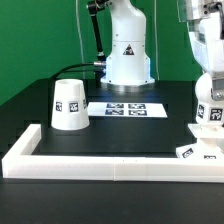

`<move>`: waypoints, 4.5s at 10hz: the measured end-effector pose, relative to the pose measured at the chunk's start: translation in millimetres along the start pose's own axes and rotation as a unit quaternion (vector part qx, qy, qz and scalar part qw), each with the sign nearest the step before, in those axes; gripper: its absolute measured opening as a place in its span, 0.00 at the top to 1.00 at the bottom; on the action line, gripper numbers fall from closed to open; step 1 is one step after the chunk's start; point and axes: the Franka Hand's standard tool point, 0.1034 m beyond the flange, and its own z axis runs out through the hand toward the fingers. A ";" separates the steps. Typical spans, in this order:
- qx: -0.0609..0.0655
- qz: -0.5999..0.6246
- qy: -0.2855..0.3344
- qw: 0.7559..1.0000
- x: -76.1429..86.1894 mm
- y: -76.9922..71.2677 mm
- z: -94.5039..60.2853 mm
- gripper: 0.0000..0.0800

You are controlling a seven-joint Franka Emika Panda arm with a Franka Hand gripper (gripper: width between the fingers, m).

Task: Assemble lamp

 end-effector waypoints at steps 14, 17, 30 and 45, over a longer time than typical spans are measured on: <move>-0.015 -0.528 0.024 0.849 -13.4 5.6 3.4 0.13; -0.026 -0.671 0.042 0.740 -5.6 5.0 5.1 0.13; -0.064 -0.952 0.036 0.298 -3.2 -8.8 2.0 0.13; -0.085 -0.916 0.057 0.387 2.4 -9.0 1.9 0.28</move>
Offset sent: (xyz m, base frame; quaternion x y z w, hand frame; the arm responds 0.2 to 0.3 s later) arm 0.0008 0.0010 0.0009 -0.0124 0.0519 -0.2136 0.9755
